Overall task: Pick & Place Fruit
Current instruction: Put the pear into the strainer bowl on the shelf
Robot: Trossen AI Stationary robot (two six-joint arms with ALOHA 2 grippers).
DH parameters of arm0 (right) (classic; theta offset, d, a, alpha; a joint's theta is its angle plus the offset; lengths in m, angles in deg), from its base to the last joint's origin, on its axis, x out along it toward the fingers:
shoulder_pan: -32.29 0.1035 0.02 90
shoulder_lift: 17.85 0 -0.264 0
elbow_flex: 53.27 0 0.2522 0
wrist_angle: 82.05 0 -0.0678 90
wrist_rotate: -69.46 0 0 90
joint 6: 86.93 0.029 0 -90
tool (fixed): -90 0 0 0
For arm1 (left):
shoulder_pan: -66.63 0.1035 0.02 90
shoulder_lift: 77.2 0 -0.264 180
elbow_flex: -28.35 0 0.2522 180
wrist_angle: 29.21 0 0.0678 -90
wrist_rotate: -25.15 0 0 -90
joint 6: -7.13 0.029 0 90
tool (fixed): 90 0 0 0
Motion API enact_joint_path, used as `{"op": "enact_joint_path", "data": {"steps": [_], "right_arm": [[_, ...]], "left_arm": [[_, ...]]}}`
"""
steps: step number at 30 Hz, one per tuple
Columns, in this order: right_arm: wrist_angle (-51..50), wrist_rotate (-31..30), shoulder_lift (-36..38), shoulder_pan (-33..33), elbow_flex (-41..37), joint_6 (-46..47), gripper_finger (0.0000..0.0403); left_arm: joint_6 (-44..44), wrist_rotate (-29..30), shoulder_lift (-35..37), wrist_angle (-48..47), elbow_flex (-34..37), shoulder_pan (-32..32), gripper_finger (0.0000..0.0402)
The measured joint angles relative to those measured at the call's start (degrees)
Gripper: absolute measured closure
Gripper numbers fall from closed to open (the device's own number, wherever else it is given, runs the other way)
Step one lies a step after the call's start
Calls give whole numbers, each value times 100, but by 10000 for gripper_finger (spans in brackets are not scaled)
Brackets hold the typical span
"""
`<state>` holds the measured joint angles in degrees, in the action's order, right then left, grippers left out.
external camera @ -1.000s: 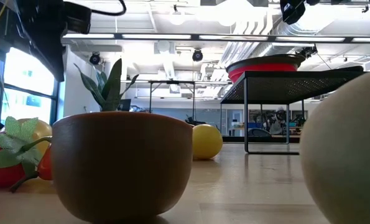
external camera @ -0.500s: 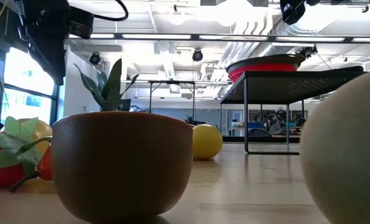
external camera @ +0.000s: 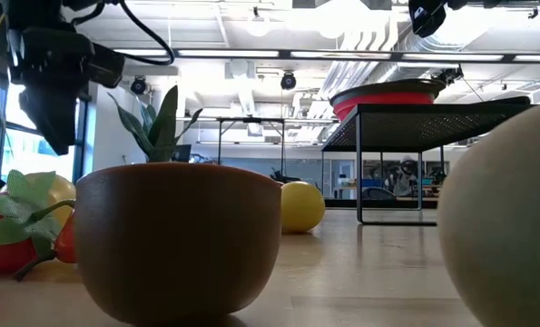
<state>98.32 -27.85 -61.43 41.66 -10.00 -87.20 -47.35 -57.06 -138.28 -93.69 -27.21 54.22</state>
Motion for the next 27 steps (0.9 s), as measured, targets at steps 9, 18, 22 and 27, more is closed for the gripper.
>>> {"op": "enact_joint_path", "data": {"steps": [9,18,22,27], "right_arm": [[-26,-2,0,2,0,0,399],[-26,-2,0,2,0,2,399],[-24,-2,0,0,0,0,399],[-26,0,0,0,0,1,399]], "left_arm": [[-96,-8,0,585,396,0,179],[-306,-103,0,908,687,0,179],[-308,-101,0,1147,786,0,179],[-380,-87,-177,1208,883,0,179]]}}
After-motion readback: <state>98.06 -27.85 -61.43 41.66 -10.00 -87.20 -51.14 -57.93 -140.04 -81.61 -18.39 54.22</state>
